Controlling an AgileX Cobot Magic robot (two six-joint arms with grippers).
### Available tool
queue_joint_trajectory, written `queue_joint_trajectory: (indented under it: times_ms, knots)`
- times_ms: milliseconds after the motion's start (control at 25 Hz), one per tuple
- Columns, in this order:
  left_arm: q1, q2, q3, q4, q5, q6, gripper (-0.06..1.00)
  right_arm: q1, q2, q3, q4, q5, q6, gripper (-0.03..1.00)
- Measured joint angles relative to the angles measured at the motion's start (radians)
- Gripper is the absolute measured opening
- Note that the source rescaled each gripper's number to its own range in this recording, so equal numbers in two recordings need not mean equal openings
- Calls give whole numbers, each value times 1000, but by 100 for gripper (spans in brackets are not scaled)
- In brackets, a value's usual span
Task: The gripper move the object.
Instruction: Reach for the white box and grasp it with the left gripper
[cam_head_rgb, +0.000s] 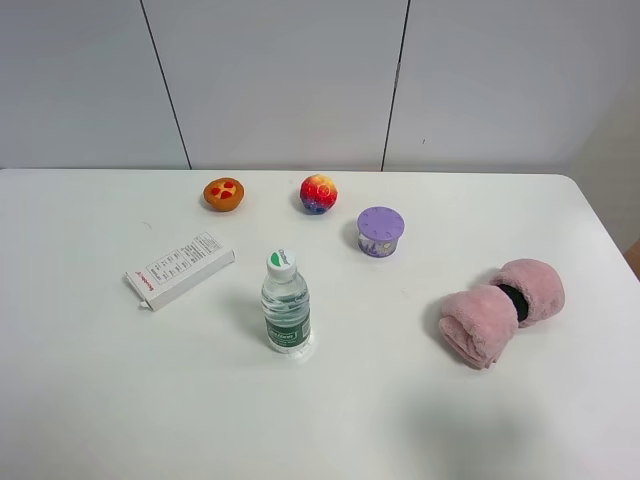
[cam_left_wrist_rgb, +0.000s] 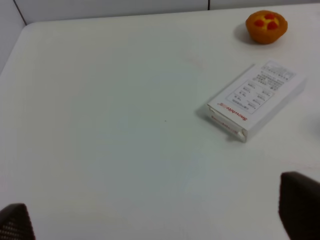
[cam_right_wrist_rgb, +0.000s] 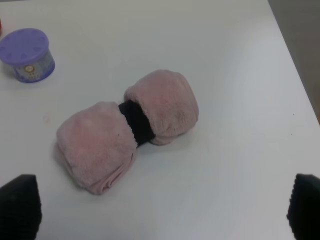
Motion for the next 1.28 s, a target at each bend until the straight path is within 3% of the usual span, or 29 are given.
queue_joint_trajectory:
  times_ms: [920, 1280]
  knots:
    - [0, 17, -7, -10, 10, 108, 100, 0, 0, 0, 0, 0, 0, 100]
    - [-3, 399, -264, -25, 29, 232, 100, 0, 0, 0, 0, 0, 0, 100]
